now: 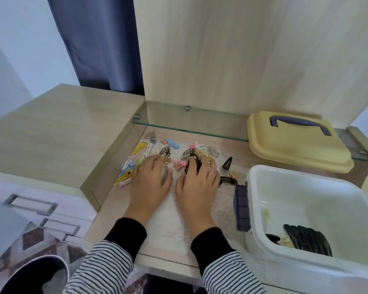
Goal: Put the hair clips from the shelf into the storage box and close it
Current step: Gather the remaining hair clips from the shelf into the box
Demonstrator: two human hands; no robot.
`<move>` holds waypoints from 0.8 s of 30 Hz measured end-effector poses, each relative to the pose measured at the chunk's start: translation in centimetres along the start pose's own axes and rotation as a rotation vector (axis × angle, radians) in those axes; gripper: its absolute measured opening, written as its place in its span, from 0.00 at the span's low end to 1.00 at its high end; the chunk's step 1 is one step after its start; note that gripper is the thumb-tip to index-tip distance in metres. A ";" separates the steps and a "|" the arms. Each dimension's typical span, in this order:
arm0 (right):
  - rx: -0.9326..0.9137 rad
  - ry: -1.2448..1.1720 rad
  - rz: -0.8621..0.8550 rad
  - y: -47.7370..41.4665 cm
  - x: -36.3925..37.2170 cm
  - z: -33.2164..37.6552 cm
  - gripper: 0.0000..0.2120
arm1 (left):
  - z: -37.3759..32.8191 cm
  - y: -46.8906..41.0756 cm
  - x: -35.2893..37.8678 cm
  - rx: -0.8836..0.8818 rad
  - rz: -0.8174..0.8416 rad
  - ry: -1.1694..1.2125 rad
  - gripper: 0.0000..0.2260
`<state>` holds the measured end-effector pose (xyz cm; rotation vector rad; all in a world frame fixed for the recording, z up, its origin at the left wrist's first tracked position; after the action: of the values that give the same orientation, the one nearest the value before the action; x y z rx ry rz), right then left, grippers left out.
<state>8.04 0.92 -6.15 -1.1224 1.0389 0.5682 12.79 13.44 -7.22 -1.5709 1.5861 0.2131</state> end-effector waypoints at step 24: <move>0.227 -0.013 -0.046 -0.6 1.1 -1.4 0.17 | -0.3 0.7 -0.1 0.044 -0.049 -0.004 0.08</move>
<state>8.50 -0.68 -7.00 -0.9394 1.0355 0.4091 12.05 13.43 -7.26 -1.5724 1.5367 0.1532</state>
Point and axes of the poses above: each hand's wrist, its own y-axis away from the middle knuckle, its own x-axis out of the palm, z = x × y, the point moved 6 cm from there along -y, towards the middle knuckle, and after that the axes turned 15 degrees about y, right-handed, at the moved point
